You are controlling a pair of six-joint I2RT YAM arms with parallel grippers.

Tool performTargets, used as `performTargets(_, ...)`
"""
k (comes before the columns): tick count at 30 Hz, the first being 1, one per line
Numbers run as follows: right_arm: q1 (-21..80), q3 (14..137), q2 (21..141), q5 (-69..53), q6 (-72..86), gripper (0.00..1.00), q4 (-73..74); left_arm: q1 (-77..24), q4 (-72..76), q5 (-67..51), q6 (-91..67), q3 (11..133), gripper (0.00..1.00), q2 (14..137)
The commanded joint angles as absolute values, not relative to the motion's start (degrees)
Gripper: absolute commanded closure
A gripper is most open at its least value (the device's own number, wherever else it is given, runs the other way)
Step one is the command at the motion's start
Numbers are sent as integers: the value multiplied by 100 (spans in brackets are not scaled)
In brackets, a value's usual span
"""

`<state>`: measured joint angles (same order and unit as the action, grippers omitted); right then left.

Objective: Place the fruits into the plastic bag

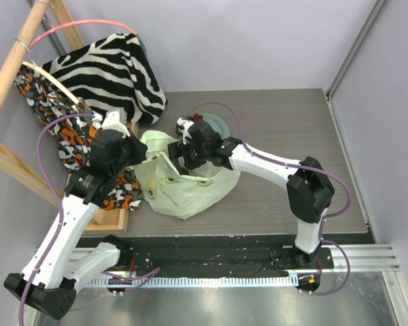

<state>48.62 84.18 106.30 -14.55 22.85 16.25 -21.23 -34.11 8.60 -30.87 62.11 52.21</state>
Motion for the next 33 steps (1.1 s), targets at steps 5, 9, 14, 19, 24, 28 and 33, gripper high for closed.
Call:
performTargets(5,4816,8209,10143,-1055,2408,9,1477,-2083,-3252,967,-3120,6135,100,5089)
performTargets(9,4755,8095,9941,-941,2487,10,1468,-2083,-3261,932,-3129,6029,100,5089)
performTargets(14,4606,7955,9782,-791,2811,12,1477,-2092,-3296,826,-3103,5889,100,5133)
performTargets(19,4377,7831,9747,-870,3006,14,1468,-2083,-3199,633,-3006,5766,100,5071)
performTargets(24,4263,7822,9651,-967,3032,14,1468,-2092,-3349,650,-3006,5695,100,5133)
performTargets(28,4263,7814,9615,-1116,2857,16,1485,-2083,-3287,651,-3120,5634,100,5168)
performTargets(33,4254,7629,9361,-1055,2760,17,1398,-2083,-3226,580,-3225,5590,100,5309)
